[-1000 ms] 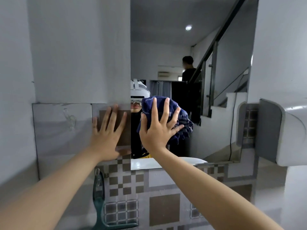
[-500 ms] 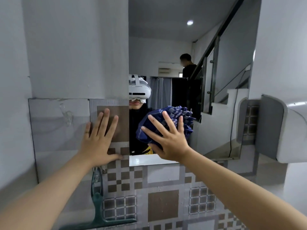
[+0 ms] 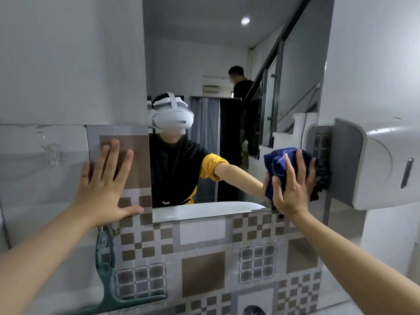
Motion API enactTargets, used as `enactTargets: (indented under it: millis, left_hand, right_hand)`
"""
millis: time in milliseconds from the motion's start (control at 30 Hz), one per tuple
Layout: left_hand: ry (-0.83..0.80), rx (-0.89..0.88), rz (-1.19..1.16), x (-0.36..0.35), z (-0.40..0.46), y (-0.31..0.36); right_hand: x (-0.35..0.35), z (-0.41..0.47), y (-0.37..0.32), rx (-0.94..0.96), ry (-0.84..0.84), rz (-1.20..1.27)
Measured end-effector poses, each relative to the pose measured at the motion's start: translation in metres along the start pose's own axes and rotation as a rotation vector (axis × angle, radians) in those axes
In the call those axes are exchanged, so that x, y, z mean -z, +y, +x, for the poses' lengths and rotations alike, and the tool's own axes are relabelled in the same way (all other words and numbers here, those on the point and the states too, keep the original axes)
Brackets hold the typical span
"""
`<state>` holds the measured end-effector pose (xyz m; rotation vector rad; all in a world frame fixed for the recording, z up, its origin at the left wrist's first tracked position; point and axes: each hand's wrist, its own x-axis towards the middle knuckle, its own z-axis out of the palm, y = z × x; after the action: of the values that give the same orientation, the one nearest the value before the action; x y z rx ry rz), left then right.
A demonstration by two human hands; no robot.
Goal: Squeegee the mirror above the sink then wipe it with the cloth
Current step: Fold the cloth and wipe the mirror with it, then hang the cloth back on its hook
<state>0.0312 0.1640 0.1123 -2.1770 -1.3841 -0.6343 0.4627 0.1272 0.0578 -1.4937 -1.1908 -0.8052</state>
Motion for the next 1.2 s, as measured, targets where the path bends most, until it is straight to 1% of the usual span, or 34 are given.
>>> enactTargets:
  millis: [100, 167, 233, 333, 433, 567, 667, 767, 833, 867, 933, 967, 1000, 1067, 1133, 1200]
  left_hand:
    - [-0.018, 0.001, -0.006, 0.003, -0.001, 0.001]
    - [-0.02, -0.001, -0.014, 0.004, -0.001, 0.003]
    - [-0.024, 0.001, -0.014, 0.005, -0.001, 0.004]
    - [-0.028, 0.0, -0.003, 0.007, -0.002, 0.005]
    - [-0.037, -0.006, -0.011, 0.008, -0.002, 0.005]
    - [-0.068, -0.01, -0.038, 0.008, -0.001, 0.007]
    - [-0.095, -0.028, -0.083, 0.01, -0.002, 0.005]
    - [-0.071, -0.075, -0.138, 0.015, -0.005, -0.002]
    - [0.004, -0.096, -0.266, 0.021, -0.009, -0.004]
    - [0.066, -0.088, -0.377, 0.025, -0.012, -0.003]
    - [0.189, -0.017, -0.642, 0.03, -0.02, -0.001]
    - [0.209, 0.047, -0.75, 0.032, -0.026, 0.0]
    - [0.191, 0.124, -0.843, 0.033, -0.032, 0.003]
    - [0.089, 0.276, -1.0, 0.03, -0.043, 0.009]
    - [0.007, 0.403, -1.18, 0.025, -0.051, 0.013]
    - [-0.011, 0.498, -1.369, 0.026, -0.058, 0.013]
  right_hand:
    - [-0.009, -0.023, -0.018, -0.275, 0.034, 0.075]
    - [-0.018, -0.038, -0.034, -0.382, 0.057, 0.12]
    - [-0.029, -0.053, -0.053, -0.433, 0.079, 0.15]
    - [-0.042, -0.074, -0.088, -0.469, 0.091, 0.216]
    - [-0.051, -0.09, -0.132, -0.466, 0.074, 0.272]
    - [-0.059, -0.108, -0.19, -0.477, 0.017, 0.318]
    - [-0.065, -0.117, -0.228, -0.446, -0.001, 0.337]
    - [-0.068, -0.126, -0.263, -0.369, -0.025, 0.312]
    - [-0.065, -0.131, -0.283, -0.333, -0.081, 0.323]
    - [-0.063, -0.133, -0.291, -0.324, -0.107, 0.334]
    - [-0.056, -0.136, -0.299, -0.304, -0.132, 0.33]
    - [-0.053, -0.136, -0.301, -0.283, -0.135, 0.324]
    - [-0.05, -0.136, -0.303, -0.264, -0.136, 0.324]
    - [-0.043, -0.134, -0.307, -0.246, -0.147, 0.356]
    - [-0.034, -0.13, -0.313, -0.265, -0.222, 0.398]
    - [-0.022, -0.123, -0.319, -0.319, -0.317, 0.442]
